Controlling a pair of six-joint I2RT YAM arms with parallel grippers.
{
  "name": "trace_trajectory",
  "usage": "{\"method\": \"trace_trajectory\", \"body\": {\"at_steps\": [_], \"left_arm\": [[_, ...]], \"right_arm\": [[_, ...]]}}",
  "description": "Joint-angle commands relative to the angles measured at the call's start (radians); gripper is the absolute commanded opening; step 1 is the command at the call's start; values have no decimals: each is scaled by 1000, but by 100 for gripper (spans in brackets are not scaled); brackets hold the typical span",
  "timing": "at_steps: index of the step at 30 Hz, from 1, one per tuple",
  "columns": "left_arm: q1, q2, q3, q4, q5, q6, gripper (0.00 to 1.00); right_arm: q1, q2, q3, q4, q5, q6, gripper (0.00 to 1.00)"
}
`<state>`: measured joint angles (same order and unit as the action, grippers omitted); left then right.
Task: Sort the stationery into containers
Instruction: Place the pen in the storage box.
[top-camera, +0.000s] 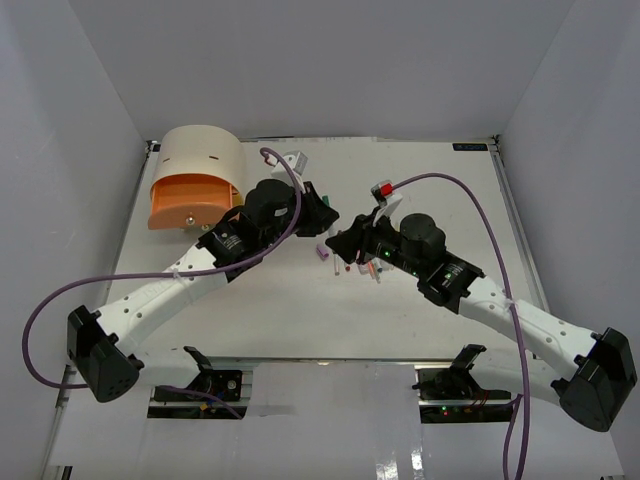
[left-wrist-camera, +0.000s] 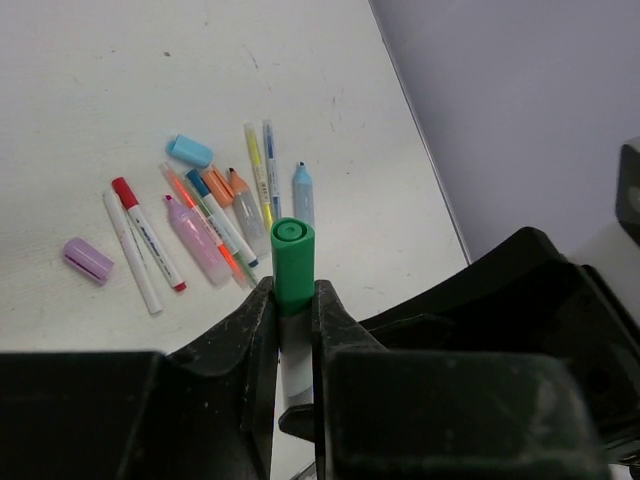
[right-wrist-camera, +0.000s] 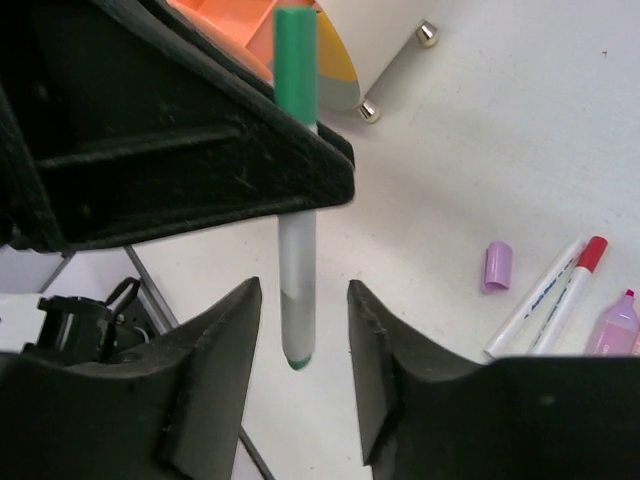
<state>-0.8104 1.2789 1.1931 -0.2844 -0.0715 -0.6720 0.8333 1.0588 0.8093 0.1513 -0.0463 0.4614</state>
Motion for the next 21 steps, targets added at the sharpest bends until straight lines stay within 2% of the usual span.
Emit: {"method": "trace_trajectory", "body": {"at_steps": [1, 2, 6, 7, 8, 9, 11, 14, 15, 16, 18, 19, 21], "left_arm": [[-7, -73, 7, 24, -59, 29, 4], [-7, -84, 5, 16, -77, 43, 4], [-6, -116, 25, -36, -191, 74, 4], [-6, -122, 33, -61, -221, 86, 4], [-3, -128, 40, -71, -284, 104, 4], [0, -133, 68, -88, -316, 153, 5], [16, -133, 106, -151, -422, 205, 5], [54, -128, 180, -225, -528, 346, 7], [63, -128, 197, -237, -601, 386, 7], [86, -128, 227, -254, -634, 472, 8], [108, -133, 249, -251, -709, 563, 8], [125, -135, 256, -227, -723, 660, 8], [186, -138, 257, -199, -731, 764, 9]], "right_arm": [[6, -26, -16, 33, -21, 8, 49], [4, -37, -22, 30, -23, 5, 64], [4, -80, -44, -18, 3, -4, 94], [4, -91, -50, -28, 13, -10, 98], [4, -117, -55, -41, 23, -15, 99], [4, -132, -65, -51, 42, -27, 94], [6, -167, -78, -88, 78, -41, 91], [6, -210, -107, -121, 106, -64, 91], [4, -221, -114, -125, 114, -69, 91], [6, -239, -134, -127, 115, -69, 91], [6, -255, -156, -127, 118, -70, 91], [6, -261, -165, -127, 118, -69, 91], [6, -272, -185, -127, 111, -69, 91]]}}
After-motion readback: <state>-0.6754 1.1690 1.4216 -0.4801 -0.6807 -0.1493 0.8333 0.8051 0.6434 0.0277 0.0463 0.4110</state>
